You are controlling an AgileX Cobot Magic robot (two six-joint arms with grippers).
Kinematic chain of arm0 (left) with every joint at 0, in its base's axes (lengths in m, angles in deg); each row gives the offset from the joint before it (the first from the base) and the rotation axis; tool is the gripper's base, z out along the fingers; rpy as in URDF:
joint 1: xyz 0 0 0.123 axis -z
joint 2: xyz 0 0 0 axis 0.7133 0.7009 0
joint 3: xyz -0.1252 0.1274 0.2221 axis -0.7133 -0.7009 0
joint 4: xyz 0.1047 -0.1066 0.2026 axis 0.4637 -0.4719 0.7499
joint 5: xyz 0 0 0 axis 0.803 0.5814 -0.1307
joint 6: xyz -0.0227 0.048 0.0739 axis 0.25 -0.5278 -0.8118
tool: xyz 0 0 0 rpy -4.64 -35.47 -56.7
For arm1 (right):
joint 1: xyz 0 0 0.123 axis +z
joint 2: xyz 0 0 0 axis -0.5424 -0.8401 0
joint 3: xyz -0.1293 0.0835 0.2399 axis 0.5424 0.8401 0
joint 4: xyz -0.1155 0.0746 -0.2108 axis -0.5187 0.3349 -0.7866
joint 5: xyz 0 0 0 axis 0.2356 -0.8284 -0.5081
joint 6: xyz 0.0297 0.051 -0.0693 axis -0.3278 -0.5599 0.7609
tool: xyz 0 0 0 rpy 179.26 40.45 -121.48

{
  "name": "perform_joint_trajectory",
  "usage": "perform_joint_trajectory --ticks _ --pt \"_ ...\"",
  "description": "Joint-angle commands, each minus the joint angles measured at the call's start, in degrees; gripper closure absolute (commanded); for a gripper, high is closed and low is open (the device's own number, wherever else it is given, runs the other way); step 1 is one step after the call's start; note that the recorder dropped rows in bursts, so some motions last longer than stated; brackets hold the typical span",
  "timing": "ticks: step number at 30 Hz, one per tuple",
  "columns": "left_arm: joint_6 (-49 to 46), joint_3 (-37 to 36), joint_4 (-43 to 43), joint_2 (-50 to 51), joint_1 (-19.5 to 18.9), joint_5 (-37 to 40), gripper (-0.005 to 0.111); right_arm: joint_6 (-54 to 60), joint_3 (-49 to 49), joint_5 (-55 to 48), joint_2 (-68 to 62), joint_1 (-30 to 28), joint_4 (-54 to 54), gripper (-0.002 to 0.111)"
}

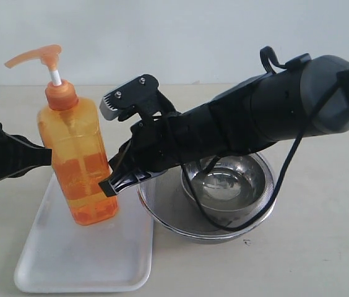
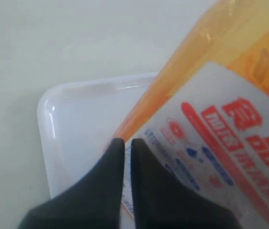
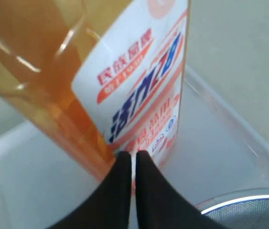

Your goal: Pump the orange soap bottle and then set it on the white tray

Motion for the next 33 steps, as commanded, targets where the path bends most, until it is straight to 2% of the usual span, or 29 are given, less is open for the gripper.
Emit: perform_joint_trajectory --ticks 1,14,18,27,29,33 --pt "0.2 0.4 -0.4 -0.1 -0.2 0.7 0.102 -0.3 -0.5 -1.4 0.0 0.1 -0.2 0.108" --pt "0.2 0.4 -0.4 -0.1 -0.2 0.7 0.102 -0.5 -0.5 -0.9 0.0 0.2 -0.7 0.108" --pt "0.2 0.4 -0.4 -0.1 -0.2 0.7 0.102 -1.1 -0.5 3.8 0.2 0.1 -1.9 0.108" --pt "0.2 0.8 -0.4 -0.1 -0.2 0.6 0.102 -3.5 1.8 3.9 4.2 -4.6 -3.0 0.108" --pt "0.2 1.1 -0.4 -0.1 -0.2 1.8 0.102 -2.6 1.8 4.3 3.3 -3.9 -1.0 0.108" --pt "0.2 1.4 -0.4 -0.1 -0.2 3.2 0.102 9.0 1.4 5.5 0.7 -0.3 10.2 0.108"
